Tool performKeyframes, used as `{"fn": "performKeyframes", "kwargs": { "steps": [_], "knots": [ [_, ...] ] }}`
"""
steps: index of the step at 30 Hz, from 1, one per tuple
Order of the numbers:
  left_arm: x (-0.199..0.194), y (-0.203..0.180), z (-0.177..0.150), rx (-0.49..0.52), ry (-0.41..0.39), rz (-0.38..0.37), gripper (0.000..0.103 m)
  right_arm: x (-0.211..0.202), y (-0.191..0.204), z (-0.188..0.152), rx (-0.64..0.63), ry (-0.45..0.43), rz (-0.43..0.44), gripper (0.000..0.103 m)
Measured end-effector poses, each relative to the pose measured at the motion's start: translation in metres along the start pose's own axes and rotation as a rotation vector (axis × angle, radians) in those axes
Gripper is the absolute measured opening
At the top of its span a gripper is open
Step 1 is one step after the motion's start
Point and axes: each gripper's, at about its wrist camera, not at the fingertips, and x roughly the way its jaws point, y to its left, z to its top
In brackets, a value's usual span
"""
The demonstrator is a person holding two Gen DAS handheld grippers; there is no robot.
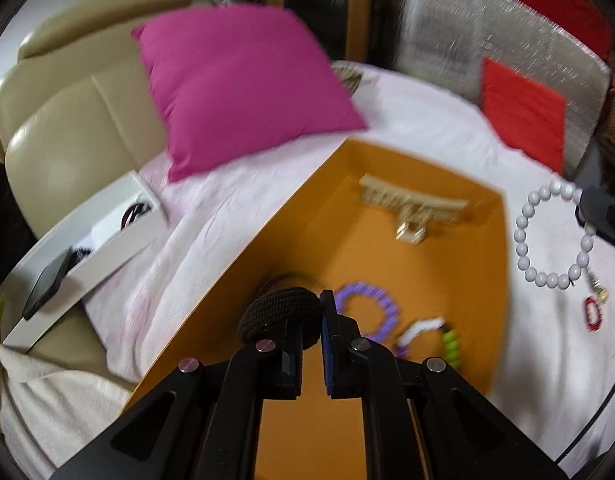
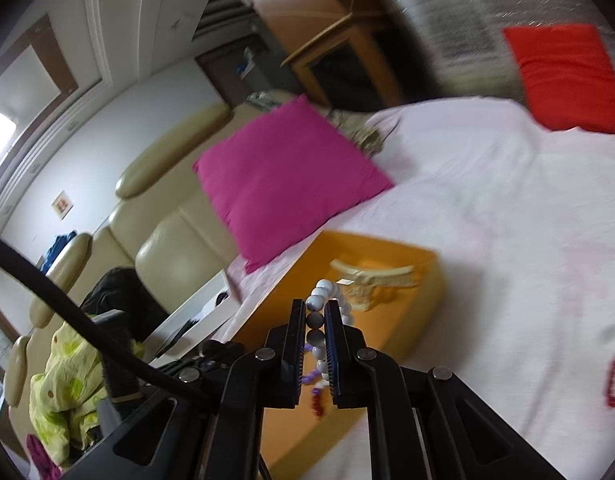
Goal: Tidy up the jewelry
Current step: 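Carry ring and white bracelet into the orange box and open both tools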
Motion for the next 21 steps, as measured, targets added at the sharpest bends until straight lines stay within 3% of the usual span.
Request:
{"fn": "performKeyframes", "kwargs": {
  "steps": [8,16,17,18,19,20,21],
  "knots": [
    [0.03,0.014,-0.016,-0.009,0.137,0.027,0.008,0.068,0.004,-0.012,0.031,0.143,0.05,0.011],
    [0.045,-0.003,-0.02,0.033,0.217,0.031,0.01,0.11,-0.011,-0.013,0.047,0.207,0.004,0.014],
    [0.045,-0.003,-0.02,0.034,0.217,0.031,0.015,0.112,-0.014,-0.012,0.059,0.199,-0.011,0.014],
    [0.045,-0.002,-0.019,0.032,0.212,0.034,0.03,0.113,-0.015,-0.011,0.066,0.193,-0.02,0.015],
    [0.045,-0.001,-0.018,0.026,0.208,0.042,0.041,0.113,-0.017,-0.01,0.077,0.188,-0.027,0.023],
    [0.044,0.001,-0.017,0.017,0.197,0.057,0.059,0.11,-0.02,-0.008,0.093,0.179,-0.023,0.032],
    [0.04,0.002,-0.015,0.008,0.171,0.077,0.063,0.106,-0.022,-0.007,0.105,0.163,-0.019,0.035]
  ]
}}
